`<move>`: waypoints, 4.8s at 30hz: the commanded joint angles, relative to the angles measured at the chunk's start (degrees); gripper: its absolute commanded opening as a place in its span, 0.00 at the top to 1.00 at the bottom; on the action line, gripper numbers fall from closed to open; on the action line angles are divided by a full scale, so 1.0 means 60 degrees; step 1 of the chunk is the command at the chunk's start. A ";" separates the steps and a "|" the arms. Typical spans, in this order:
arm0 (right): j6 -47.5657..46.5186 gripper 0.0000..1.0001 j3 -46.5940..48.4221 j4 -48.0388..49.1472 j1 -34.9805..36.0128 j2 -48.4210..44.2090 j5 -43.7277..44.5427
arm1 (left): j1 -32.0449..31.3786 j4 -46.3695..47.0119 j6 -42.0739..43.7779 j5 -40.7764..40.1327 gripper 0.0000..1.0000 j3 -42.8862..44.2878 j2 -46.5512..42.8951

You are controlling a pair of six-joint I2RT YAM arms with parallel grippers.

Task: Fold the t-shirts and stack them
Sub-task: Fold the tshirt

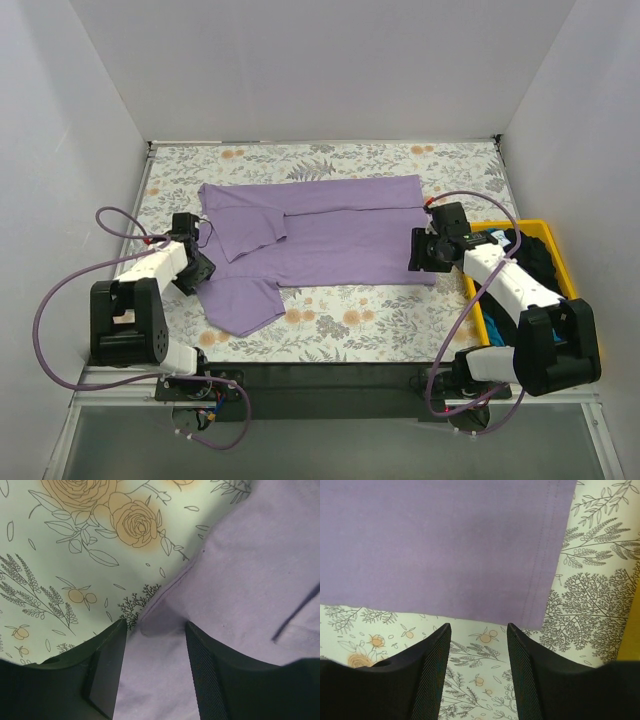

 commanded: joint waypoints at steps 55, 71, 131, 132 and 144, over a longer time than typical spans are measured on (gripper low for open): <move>0.0755 0.99 0.0213 -0.0897 -0.1376 0.0591 0.1134 | 0.0191 -0.0627 0.0013 -0.0607 1.00 0.0772 -0.0874; 0.0330 0.99 0.3683 -0.1439 -0.1625 0.2829 0.0708 | 0.0294 -0.1492 0.0511 -0.0006 1.00 0.3819 0.1161; 0.0301 0.99 0.7026 -0.1044 -0.1889 0.6537 0.1133 | 0.0426 -0.0380 0.0350 -0.0240 1.00 0.5476 0.3550; 0.0315 0.99 0.7055 -0.1044 -0.1889 0.6596 0.1119 | 0.0440 -0.0292 0.0364 -0.0255 1.00 0.5446 0.3565; 0.0257 0.70 0.7392 -0.0941 -0.1860 0.7051 0.0650 | 0.0426 -0.0013 0.0452 0.0154 0.83 0.5314 0.3873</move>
